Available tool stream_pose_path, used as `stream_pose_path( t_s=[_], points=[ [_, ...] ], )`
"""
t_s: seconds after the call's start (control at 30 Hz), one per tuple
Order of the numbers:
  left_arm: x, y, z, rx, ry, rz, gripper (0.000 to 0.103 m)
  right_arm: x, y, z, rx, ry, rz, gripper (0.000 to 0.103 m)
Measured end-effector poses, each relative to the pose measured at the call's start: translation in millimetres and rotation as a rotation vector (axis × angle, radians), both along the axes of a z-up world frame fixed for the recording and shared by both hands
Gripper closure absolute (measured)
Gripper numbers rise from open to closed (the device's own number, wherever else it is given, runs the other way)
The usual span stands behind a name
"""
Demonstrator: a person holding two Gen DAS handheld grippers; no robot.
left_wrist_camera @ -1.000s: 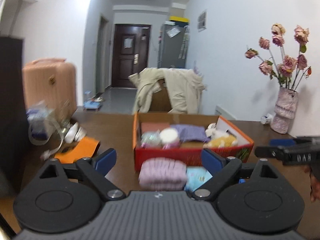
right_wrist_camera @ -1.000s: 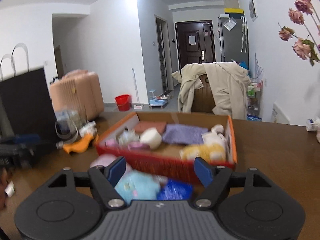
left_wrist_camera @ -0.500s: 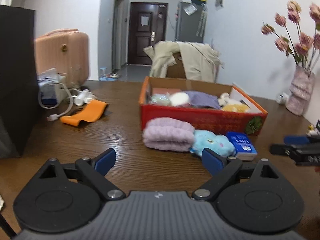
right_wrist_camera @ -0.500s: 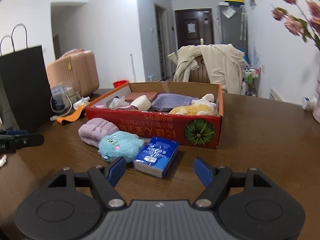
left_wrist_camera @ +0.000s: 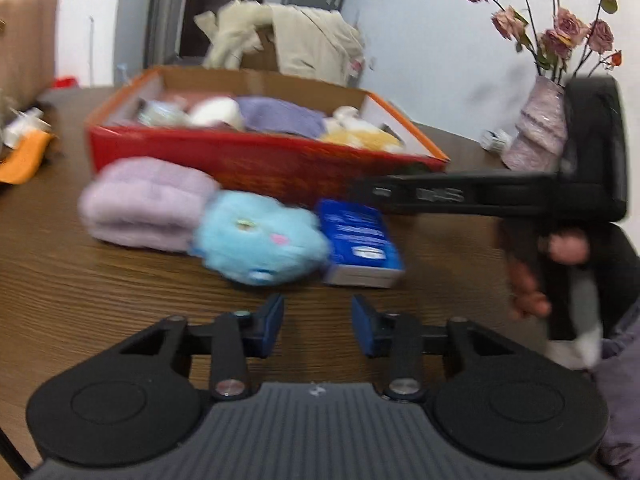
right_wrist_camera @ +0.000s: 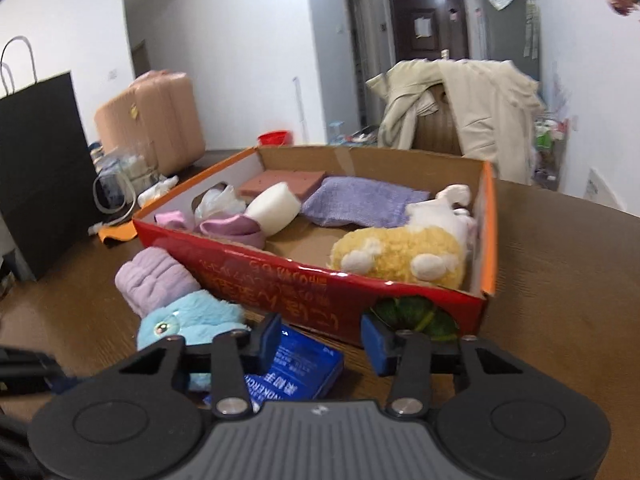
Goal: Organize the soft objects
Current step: 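Close both grippers on the blue handkerchief pack and lift it, then lower the blue pack into the box and open both grippers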
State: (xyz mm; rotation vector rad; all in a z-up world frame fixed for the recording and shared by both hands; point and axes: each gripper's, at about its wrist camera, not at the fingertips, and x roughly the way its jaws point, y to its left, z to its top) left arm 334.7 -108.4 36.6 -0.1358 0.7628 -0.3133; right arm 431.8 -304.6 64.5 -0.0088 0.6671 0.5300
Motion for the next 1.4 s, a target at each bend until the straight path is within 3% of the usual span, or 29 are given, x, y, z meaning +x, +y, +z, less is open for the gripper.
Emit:
stream_pose_path(
  t_s=[0.13, 0.2, 0.33, 0.4, 0.47, 0.63, 0.73, 0.8, 0.87, 1.13, 1.27, 1.4],
  points=[
    [10.0, -15.1, -4.2, -0.060, 0.010, -0.008, 0.070, 3.1, -4.4, -7.0, 0.033, 0.072, 0.018, 0.073],
    [14.6, -17.4, -8.4, -0.042, 0.004, 0.025, 0.075, -3.8, -16.6, -5.8, 0.079, 0.146, -0.004, 0.078],
    [10.3, 7.1, -9.7, -0.061, -0.009, 0.106, 0.074, -45.3, -38.9, 0.1, 0.076, 0.192, 0.005, 0.079],
    [3.6, 19.1, -8.4, -0.076, -0.003, 0.136, 0.074, -62.6, -47.5, 4.4, 0.098, 0.181, 0.024, 0.079],
    [0.4, 22.1, -5.4, -0.098, -0.004, 0.145, 0.074, -68.1, -49.0, 7.1, 0.101, 0.154, 0.003, 0.071],
    [15.0, 1.8, -0.5, -0.127, -0.023, 0.077, 0.070, -51.7, -47.3, -6.0, 0.167, 0.138, -0.063, 0.067],
    [24.4, -9.0, -6.7, -0.129, -0.010, 0.059, 0.070, -47.8, -48.6, -13.2, 0.214, 0.140, -0.077, 0.068],
    [29.5, -10.4, -12.8, -0.149, 0.021, 0.057, 0.072, -48.5, -47.4, -17.8, 0.224, 0.143, -0.088, 0.081],
    [29.2, -10.2, -15.0, -0.167, 0.026, 0.055, 0.072, -49.0, -45.0, -21.2, 0.212, 0.137, -0.106, 0.085],
    [31.6, -4.3, -21.5, -0.213, 0.038, 0.065, 0.073, -54.1, -41.4, -26.3, 0.221, 0.145, -0.161, 0.083],
    [12.2, -9.0, -12.8, -0.186, 0.038, 0.044, 0.074, -82.7, -30.6, -17.8, 0.163, 0.111, -0.201, 0.084],
    [-9.4, -2.8, 9.6, -0.215, -0.016, 0.003, 0.074, -113.9, -31.5, 6.7, 0.194, 0.049, -0.224, 0.084]
  ],
)
